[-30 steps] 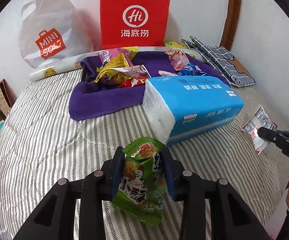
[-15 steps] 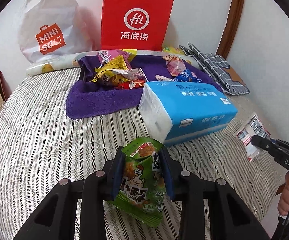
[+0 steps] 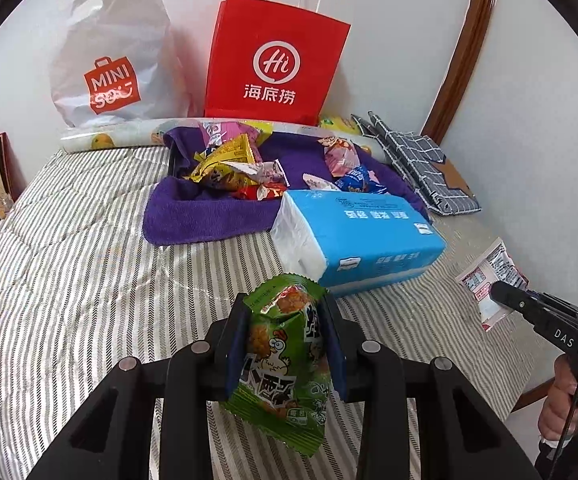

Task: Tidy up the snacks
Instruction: 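Carry green bag and red-and-white packet over the purple towel with both tools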

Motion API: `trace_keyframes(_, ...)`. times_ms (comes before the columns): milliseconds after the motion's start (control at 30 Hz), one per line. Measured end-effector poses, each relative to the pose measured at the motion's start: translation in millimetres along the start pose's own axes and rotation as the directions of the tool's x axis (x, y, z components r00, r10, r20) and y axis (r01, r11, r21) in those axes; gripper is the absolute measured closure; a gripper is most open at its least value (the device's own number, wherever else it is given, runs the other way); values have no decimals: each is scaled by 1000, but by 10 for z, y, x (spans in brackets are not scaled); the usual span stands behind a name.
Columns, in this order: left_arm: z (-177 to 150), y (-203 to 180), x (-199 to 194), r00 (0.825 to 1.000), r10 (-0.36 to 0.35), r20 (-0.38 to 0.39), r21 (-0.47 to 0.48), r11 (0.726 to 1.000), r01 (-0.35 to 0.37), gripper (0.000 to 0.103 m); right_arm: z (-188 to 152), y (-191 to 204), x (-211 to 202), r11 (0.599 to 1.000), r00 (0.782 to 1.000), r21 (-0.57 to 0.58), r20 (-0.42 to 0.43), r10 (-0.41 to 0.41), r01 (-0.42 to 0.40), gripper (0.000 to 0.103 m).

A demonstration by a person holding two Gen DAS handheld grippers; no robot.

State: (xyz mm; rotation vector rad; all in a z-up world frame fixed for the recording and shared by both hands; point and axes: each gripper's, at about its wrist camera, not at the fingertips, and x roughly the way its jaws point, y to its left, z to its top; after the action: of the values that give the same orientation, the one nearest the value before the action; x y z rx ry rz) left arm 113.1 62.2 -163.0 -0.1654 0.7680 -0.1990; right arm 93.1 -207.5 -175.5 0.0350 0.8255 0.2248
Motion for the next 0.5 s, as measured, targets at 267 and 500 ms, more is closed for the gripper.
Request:
trace_keyframes(267, 44, -123, -187, 999, -37, 8, 1, 999, 37, 70, 85, 86, -223, 1000, 999, 0, 31, -16, 16, 89)
trace_keyframes(500, 159, -259, -384, 997, -67, 35, 20, 998, 67, 70, 202, 178, -437, 1000, 998, -5, 64, -21, 21, 89)
